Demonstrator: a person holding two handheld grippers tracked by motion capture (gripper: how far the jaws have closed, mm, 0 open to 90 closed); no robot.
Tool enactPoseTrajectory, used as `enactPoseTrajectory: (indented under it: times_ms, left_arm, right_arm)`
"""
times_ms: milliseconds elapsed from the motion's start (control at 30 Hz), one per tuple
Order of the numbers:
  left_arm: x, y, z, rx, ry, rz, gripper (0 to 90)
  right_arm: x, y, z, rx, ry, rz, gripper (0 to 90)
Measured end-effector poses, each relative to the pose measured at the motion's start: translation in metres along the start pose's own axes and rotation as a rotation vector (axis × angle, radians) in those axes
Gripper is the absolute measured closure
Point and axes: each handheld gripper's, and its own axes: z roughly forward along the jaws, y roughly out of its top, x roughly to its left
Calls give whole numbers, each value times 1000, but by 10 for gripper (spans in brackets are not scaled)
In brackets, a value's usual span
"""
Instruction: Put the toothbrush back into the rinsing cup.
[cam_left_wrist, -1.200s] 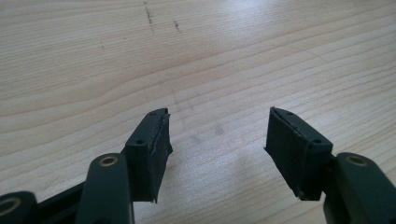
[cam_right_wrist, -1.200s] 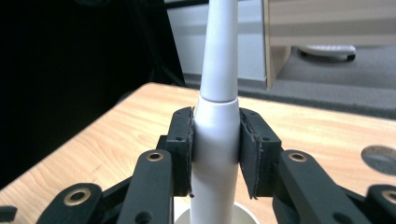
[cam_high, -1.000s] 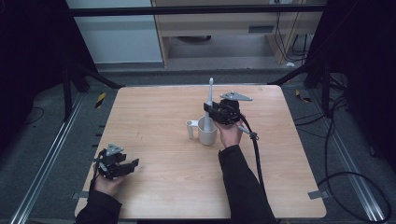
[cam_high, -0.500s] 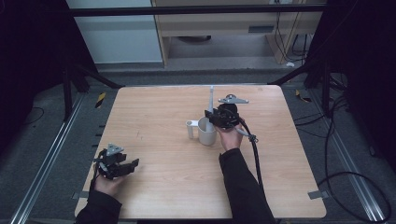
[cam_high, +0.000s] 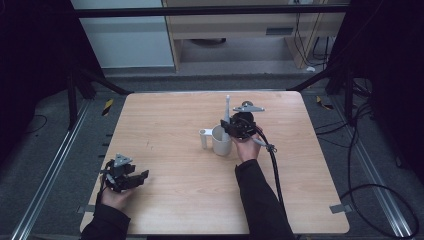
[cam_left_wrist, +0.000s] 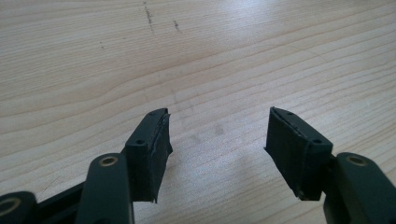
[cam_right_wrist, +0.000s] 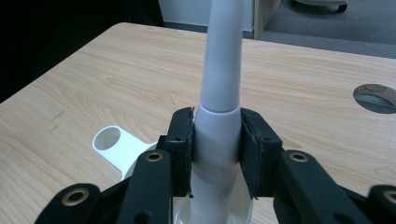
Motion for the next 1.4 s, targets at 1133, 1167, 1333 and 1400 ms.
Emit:
enactPoseTrajectory:
  times_ms: [1133, 1167, 1333, 1400]
  left_arm:
    - [-1, 0, 0, -4, 0, 1, 384]
    - [-1, 0, 0, -3, 0, 1, 384]
    - [-1, 0, 0, -3, 1, 1, 384]
    - [-1, 0, 0, -2, 2, 0, 384]
  right_arm:
    - [13, 1, -43, -68, -5, -108, 317]
    - [14, 0, -47, -64, -7, -116, 298]
    - [12, -11, -71, -44, -3, -131, 218]
    - [9, -16, -81, -40, -6, -135, 199]
